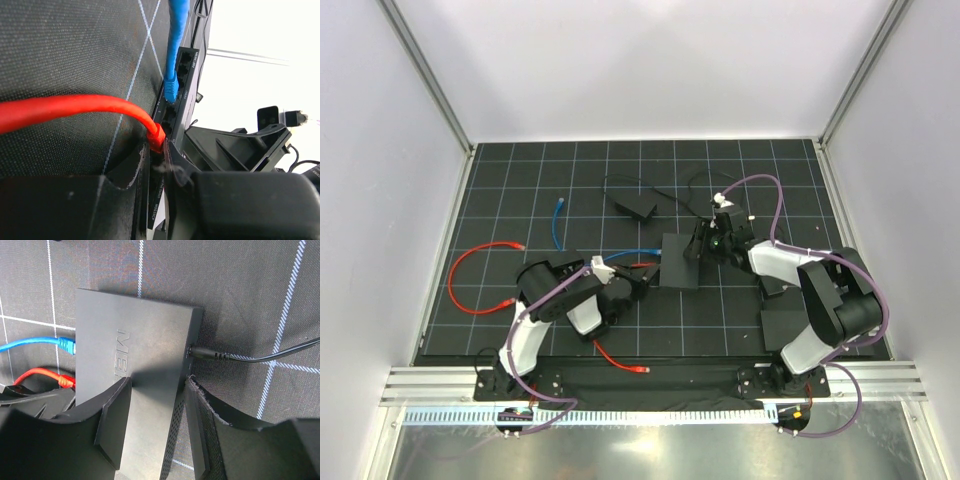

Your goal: Pull the plug from the switch port

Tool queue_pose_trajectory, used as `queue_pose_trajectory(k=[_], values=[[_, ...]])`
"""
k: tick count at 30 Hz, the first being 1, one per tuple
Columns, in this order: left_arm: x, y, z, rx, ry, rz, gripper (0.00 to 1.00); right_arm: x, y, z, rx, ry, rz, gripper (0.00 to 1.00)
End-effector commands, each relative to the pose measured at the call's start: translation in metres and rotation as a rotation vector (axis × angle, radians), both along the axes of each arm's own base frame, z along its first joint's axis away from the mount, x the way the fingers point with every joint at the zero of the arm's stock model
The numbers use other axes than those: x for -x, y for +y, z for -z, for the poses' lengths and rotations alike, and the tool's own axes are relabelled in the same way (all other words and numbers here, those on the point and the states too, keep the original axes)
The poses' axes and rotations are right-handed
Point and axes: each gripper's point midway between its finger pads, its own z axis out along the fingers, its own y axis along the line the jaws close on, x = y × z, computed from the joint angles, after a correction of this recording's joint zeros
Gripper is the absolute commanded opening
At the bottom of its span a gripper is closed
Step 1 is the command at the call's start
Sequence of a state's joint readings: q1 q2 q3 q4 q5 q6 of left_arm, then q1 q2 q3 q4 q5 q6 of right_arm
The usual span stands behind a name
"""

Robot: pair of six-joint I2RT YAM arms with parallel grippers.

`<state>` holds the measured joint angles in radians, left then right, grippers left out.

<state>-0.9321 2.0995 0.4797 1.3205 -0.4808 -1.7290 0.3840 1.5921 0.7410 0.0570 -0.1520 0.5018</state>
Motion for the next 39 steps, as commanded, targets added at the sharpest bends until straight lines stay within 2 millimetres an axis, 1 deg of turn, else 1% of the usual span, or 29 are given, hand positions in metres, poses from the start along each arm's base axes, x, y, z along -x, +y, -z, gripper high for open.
queue_pose_trajectory(k=[1, 2, 4, 5, 6, 8, 9, 10, 11, 12, 13, 14, 15, 16, 17, 18, 19, 21, 22, 23, 24, 25, 26, 27, 31, 32, 34, 35, 39], values=[[-0.001, 0.006, 0.019, -0.089, 0.015, -0.016, 0.0, -0.002, 0.011, -0.021, -0.031, -0.067, -0.052, 0.52], [-0.001, 0.004, 0.018, -0.091, 0.01, -0.011, 0.0, -0.005, 0.011, -0.026, -0.002, -0.09, -0.04, 0.52], [-0.001, 0.004, 0.02, -0.107, 0.004, -0.006, 0.0, -0.001, 0.004, -0.025, 0.09, -0.083, -0.038, 0.52], [-0.001, 0.004, 0.021, -0.112, 0.005, -0.003, 0.0, -0.001, 0.003, -0.031, 0.116, -0.093, -0.032, 0.55], [-0.001, 0.005, 0.022, -0.121, 0.001, -0.004, 0.0, -0.002, 0.0, -0.037, 0.172, -0.096, -0.021, 0.55], [-0.001, 0.005, 0.022, -0.128, -0.005, -0.002, 0.0, -0.001, 0.0, -0.047, 0.223, -0.106, -0.02, 0.56], [-0.002, 0.005, 0.022, -0.131, -0.008, -0.002, 0.0, -0.007, 0.003, -0.064, 0.249, -0.142, -0.012, 0.56], [-0.002, 0.005, 0.022, -0.14, -0.017, 0.0, 0.0, -0.001, -0.002, -0.062, 0.301, -0.115, -0.02, 0.57], [-0.003, 0.006, 0.021, -0.144, -0.023, -0.004, 0.0, -0.006, 0.003, -0.076, 0.309, -0.132, -0.021, 0.57], [-0.003, 0.006, 0.02, -0.153, -0.029, -0.004, 0.0, 0.003, -0.001, -0.069, 0.365, -0.082, -0.036, 0.57], [-0.003, 0.005, 0.019, -0.162, -0.037, -0.001, 0.0, 0.004, 0.0, -0.072, 0.382, -0.072, -0.041, 0.58], [-0.004, 0.005, 0.019, -0.164, -0.041, -0.002, 0.0, 0.0, 0.006, -0.082, 0.379, -0.082, -0.043, 0.59], [-0.005, 0.005, 0.018, -0.164, -0.043, -0.004, 0.0, 0.004, 0.007, -0.081, 0.392, -0.064, -0.054, 0.6], [-0.005, 0.005, 0.018, -0.163, -0.045, -0.003, 0.0, 0.007, 0.013, -0.078, 0.4, -0.046, -0.075, 0.61], [-0.005, 0.004, 0.018, -0.163, -0.045, -0.002, 0.0, 0.007, 0.017, -0.077, 0.402, -0.033, -0.074, 0.62], [-0.005, 0.005, 0.02, -0.166, -0.044, -0.002, 0.0, 0.004, 0.021, -0.082, 0.398, -0.032, -0.072, 0.62], [-0.005, 0.004, 0.018, -0.159, -0.048, -0.002, 0.0, 0.005, 0.026, -0.073, 0.409, -0.009, -0.088, 0.61], [-0.005, 0.003, 0.018, -0.155, -0.049, -0.001, 0.0, 0.002, 0.037, -0.078, 0.398, -0.013, -0.089, 0.59], [-0.005, 0.004, 0.018, -0.153, -0.053, -0.003, 0.0, 0.003, 0.046, -0.072, 0.395, -0.004, -0.106, 0.58], [-0.005, 0.005, 0.018, -0.155, -0.054, -0.004, 0.0, 0.001, 0.052, -0.074, 0.383, -0.011, -0.108, 0.57], [-0.005, 0.007, 0.018, -0.157, -0.053, -0.01, 0.0, 0.0, 0.056, -0.072, 0.384, -0.008, -0.113, 0.54], [-0.005, 0.006, 0.017, -0.155, -0.057, -0.009, 0.0, 0.001, 0.06, -0.064, 0.405, 0.007, -0.122, 0.53], [-0.005, 0.008, 0.019, -0.163, -0.058, -0.012, 0.0, 0.0, 0.063, -0.065, 0.422, 0.01, -0.122, 0.52], [-0.005, 0.01, 0.019, -0.167, -0.06, -0.019, 0.0, 0.0, 0.063, -0.063, 0.446, 0.014, -0.122, 0.5], [-0.006, 0.01, 0.02, -0.17, -0.062, -0.021, 0.0, -0.001, 0.068, -0.061, 0.555, -0.004, -0.11, 0.5], [-0.006, 0.01, 0.02, -0.168, -0.062, -0.023, 0.0, 0.0, 0.067, -0.057, 0.592, -0.004, -0.108, 0.5], [-0.006, 0.01, 0.021, -0.166, -0.062, -0.022, 0.0, -0.002, 0.068, -0.058, 0.62, -0.013, -0.1, 0.5], [-0.006, 0.01, 0.021, -0.166, -0.062, -0.022, 0.0, 0.0, 0.067, -0.053, 0.642, 0.0, -0.106, 0.5], [-0.006, 0.009, 0.022, -0.156, -0.063, -0.024, 0.0, 0.002, 0.073, -0.045, 0.66, 0.012, -0.12, 0.51]])
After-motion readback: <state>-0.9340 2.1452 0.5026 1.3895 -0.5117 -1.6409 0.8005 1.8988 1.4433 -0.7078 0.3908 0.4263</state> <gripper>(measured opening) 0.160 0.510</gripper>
